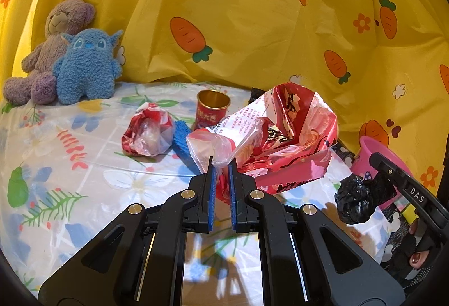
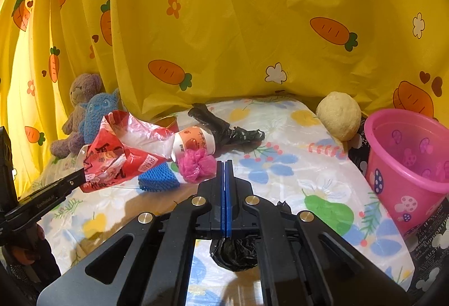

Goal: Collect trash
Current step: 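Carry the wrapper and black bag over the pink bucket with both tools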

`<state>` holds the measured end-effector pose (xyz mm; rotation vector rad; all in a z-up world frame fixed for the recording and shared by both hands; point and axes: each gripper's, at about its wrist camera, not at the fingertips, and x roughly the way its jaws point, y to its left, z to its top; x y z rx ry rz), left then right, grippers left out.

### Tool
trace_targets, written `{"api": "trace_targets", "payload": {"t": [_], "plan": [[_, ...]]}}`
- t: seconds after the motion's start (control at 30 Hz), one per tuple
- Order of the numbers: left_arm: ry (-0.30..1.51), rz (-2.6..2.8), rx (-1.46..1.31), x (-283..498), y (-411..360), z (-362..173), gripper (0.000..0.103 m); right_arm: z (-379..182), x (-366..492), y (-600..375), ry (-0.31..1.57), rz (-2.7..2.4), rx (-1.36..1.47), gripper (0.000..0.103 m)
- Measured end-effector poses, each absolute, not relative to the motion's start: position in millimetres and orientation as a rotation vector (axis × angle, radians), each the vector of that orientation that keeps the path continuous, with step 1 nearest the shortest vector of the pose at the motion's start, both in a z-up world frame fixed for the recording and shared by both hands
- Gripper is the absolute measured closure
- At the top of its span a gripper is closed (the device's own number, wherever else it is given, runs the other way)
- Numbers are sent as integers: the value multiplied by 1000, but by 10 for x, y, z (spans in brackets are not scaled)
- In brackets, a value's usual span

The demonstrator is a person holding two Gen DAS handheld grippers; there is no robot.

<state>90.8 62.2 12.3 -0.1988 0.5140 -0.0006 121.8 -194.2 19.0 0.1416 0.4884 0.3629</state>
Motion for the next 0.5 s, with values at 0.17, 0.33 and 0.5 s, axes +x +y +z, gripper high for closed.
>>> {"api": "trace_targets", "payload": {"t": [0.17,0.33,0.5], "plan": [[519,-55,-155,1056,305,177,95,309,1278,-2120,461,330,144,102],[515,-133,-121,1243,-83,311,95,496,1346,-2412,416,264,147,102],[514,-236,-88,1482,-606,436,95,711,1423,-2848,364,148,143,102]]}}
